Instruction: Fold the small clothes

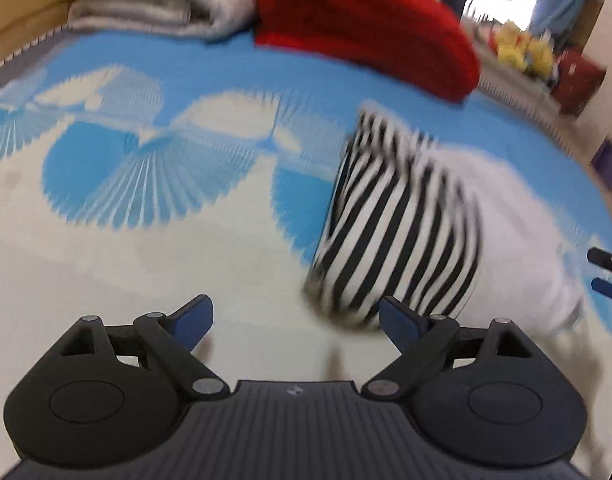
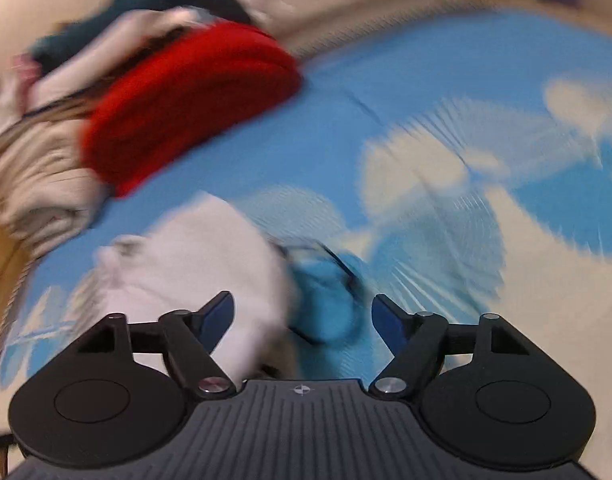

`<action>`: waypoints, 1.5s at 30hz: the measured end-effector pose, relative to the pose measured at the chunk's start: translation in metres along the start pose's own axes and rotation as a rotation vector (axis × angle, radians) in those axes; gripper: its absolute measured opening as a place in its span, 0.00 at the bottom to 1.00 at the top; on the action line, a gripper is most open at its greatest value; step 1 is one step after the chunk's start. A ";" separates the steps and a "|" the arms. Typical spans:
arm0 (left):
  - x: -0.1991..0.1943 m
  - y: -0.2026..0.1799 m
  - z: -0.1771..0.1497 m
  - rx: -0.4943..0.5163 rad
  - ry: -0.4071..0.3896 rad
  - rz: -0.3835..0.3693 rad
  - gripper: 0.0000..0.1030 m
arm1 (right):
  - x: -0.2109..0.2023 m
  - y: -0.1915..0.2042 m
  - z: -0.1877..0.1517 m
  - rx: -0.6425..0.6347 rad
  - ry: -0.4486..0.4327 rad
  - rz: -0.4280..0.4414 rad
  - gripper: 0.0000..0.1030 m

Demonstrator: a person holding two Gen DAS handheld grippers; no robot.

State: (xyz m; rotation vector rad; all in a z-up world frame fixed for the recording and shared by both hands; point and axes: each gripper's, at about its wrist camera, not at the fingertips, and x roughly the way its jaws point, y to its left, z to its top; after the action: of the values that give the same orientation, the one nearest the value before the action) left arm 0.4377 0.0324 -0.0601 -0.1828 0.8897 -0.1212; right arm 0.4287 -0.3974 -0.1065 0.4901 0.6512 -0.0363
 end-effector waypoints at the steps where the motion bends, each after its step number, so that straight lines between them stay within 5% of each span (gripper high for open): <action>1: 0.000 -0.005 0.012 -0.003 -0.028 -0.019 0.90 | -0.006 0.013 0.008 -0.025 -0.015 0.022 0.79; 3: 0.007 -0.012 0.035 0.000 -0.064 -0.051 0.90 | -0.008 0.037 0.022 -0.089 -0.036 0.083 0.82; 8: 0.059 -0.025 0.090 -0.025 -0.083 -0.038 0.90 | 0.035 0.079 0.050 -0.235 -0.062 0.069 0.82; 15: 0.140 -0.041 0.117 -0.044 -0.031 -0.134 0.90 | 0.141 0.094 0.056 -0.432 0.043 0.041 0.80; 16: 0.153 -0.043 0.118 -0.051 -0.014 -0.140 0.90 | 0.153 0.097 0.052 -0.455 0.069 0.046 0.74; 17: 0.162 -0.045 0.117 -0.060 -0.005 -0.140 0.90 | 0.163 0.099 0.047 -0.486 0.091 0.067 0.39; 18: 0.170 -0.047 0.117 -0.071 0.000 -0.142 0.90 | 0.166 0.103 0.042 -0.520 0.101 0.090 0.14; 21: 0.179 -0.051 0.114 -0.135 -0.037 -0.182 0.90 | 0.147 0.103 0.043 -0.474 -0.012 0.150 0.10; 23: 0.178 -0.048 0.109 -0.165 -0.096 -0.156 0.90 | 0.127 0.086 0.059 -0.298 -0.093 0.227 0.08; 25: 0.182 -0.042 0.106 -0.196 -0.115 -0.114 0.90 | 0.132 0.068 0.071 -0.153 -0.105 0.210 0.08; 28: 0.190 -0.024 0.105 -0.302 -0.084 -0.094 0.90 | 0.186 0.050 0.063 -0.048 0.115 0.075 0.19; 31: 0.184 -0.013 0.108 -0.327 -0.087 -0.090 0.90 | 0.187 0.046 0.057 -0.002 0.084 0.061 0.31; 33: 0.170 -0.014 0.112 -0.272 -0.089 -0.049 0.90 | 0.168 0.042 0.062 0.051 0.048 0.044 0.55; 37: 0.105 -0.019 0.101 -0.098 -0.136 0.059 0.90 | 0.084 0.046 0.065 -0.001 -0.091 -0.033 0.72; 39: 0.062 -0.026 0.084 0.008 -0.152 0.120 0.94 | 0.027 0.057 0.052 -0.107 -0.143 -0.059 0.94; 42: -0.007 -0.037 0.044 0.114 -0.169 0.252 1.00 | -0.054 0.075 0.019 -0.213 -0.165 -0.104 0.99; 45: -0.070 -0.050 -0.009 0.159 -0.174 0.227 1.00 | -0.117 0.091 -0.026 -0.232 -0.121 -0.108 0.99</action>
State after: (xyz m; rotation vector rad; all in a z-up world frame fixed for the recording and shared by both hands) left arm 0.3852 -0.0043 -0.0018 0.0562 0.7177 0.0349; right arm 0.3371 -0.3186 -0.0164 0.2265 0.5543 -0.0904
